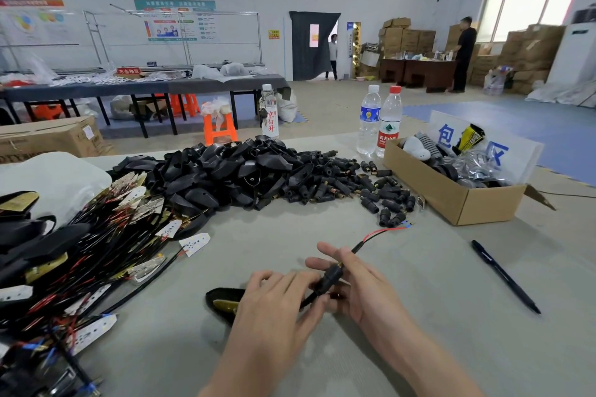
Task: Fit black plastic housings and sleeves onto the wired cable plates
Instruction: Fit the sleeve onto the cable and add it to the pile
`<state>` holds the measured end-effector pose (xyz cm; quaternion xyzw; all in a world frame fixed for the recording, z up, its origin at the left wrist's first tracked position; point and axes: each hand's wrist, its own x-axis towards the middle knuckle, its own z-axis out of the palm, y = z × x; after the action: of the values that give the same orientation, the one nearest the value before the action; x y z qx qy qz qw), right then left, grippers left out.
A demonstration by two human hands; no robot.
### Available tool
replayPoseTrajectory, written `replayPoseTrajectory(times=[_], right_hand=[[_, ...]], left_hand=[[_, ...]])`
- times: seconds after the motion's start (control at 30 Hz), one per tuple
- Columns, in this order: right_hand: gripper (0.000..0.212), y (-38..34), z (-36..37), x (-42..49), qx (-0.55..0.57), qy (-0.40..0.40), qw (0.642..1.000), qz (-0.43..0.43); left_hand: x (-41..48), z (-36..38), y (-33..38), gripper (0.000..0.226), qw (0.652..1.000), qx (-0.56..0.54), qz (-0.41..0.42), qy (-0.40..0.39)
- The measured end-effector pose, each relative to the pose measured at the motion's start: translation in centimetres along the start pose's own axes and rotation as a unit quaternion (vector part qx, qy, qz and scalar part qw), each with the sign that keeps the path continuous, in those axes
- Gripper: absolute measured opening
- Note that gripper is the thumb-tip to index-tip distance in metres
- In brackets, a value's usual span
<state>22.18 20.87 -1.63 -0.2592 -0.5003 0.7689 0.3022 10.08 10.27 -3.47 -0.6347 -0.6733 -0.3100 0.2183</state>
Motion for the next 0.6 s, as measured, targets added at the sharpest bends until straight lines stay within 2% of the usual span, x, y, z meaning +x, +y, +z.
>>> replayPoseTrajectory(times=[0.17,0.37,0.6], right_hand=[[0.036,0.1,0.0,0.2,-0.004,0.011,1.0,-0.023],[0.038,0.1,-0.5,0.3,-0.049,0.072,0.994,-0.062],[0.04,-0.2,-1.2,0.4,-0.058,0.12,0.988,-0.077]], left_hand=[[0.3,-0.2,-0.2,0.018,0.998,0.057,-0.016,0.013],[0.5,-0.6,-0.1,0.027,0.989,0.139,-0.053,-0.006],[0.5,-0.6,-0.2,0.035,0.984,0.165,-0.054,-0.024]])
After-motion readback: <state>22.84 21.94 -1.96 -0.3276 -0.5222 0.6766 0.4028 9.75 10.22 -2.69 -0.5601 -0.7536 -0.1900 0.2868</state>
